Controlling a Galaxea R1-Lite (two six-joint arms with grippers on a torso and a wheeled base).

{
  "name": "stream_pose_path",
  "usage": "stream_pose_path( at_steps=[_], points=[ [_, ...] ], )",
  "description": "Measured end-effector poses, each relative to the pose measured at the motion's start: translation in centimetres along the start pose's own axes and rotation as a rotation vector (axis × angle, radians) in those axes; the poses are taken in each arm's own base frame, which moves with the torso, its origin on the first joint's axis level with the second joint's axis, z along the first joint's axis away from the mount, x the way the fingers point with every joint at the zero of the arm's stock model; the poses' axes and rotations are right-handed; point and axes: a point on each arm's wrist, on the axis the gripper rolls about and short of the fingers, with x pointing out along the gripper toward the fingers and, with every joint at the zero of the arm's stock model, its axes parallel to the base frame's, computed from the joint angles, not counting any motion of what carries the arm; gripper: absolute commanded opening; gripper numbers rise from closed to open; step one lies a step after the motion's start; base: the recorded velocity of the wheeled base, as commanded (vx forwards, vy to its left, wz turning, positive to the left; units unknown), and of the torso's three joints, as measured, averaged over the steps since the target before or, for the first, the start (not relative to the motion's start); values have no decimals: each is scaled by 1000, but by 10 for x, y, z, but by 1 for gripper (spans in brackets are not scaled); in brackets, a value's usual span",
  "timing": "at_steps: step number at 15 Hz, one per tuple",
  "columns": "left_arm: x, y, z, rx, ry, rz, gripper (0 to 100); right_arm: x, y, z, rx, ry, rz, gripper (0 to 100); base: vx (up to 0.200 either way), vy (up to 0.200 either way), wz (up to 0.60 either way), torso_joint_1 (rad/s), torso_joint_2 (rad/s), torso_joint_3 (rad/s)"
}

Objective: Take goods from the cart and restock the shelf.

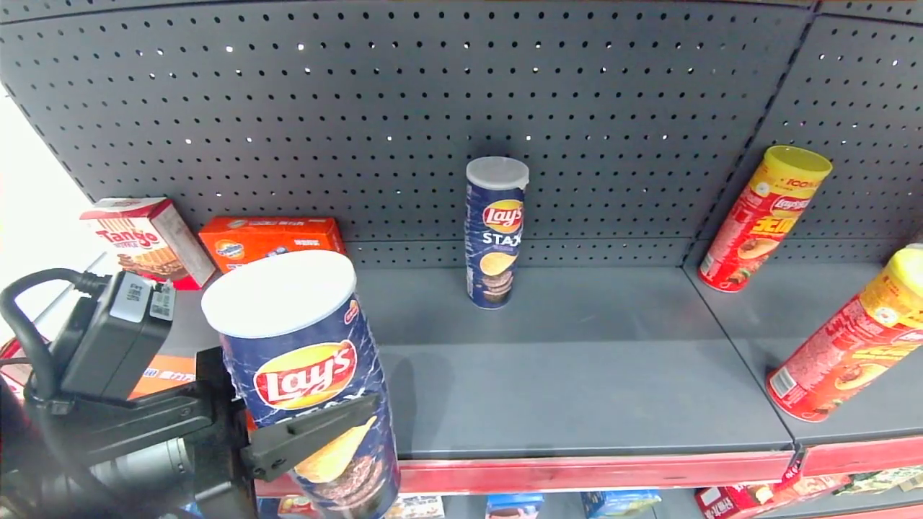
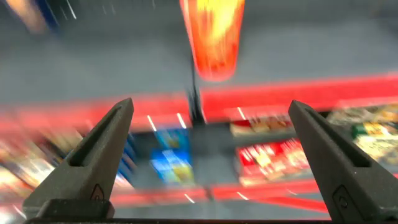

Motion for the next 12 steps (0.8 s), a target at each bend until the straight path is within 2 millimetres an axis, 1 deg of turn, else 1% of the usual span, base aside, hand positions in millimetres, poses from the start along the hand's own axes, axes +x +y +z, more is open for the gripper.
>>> stream_pose_path(
  at_steps=[2, 3, 4, 5, 7, 10, 12],
  points=[
    [-2, 0, 1, 2, -5, 5, 0, 3, 8, 50, 71, -52, 87, 100, 0, 0, 0, 0, 0, 0],
    [-3, 0, 0, 1, -4, 7, 0, 6, 10, 65, 84, -46, 147, 100, 0, 0, 0, 0, 0, 0],
    [-3, 0, 0, 1, -3, 7, 0, 10, 11, 75, 80, -28, 230, 100, 0, 0, 0, 0, 0, 0],
    [-3, 0, 0, 1, -5, 7, 0, 16, 12, 81, 50, 4, 323, 100, 0, 0, 0, 0, 0, 0],
    [-3, 0, 0, 0, -5, 7, 0, 31, 16, 85, -12, 77, 463, 100, 0, 0, 0, 0, 0, 0],
    [-3, 0, 1, 2, -9, 7, 0, 58, 30, 81, -95, 210, 645, 100, 0, 0, 0, 0, 0, 0],
    [-3, 0, 0, -4, -5, 10, 0, 74, 44, 79, -123, 279, 747, 100, 0, 0, 0, 0, 0, 0]
  ],
)
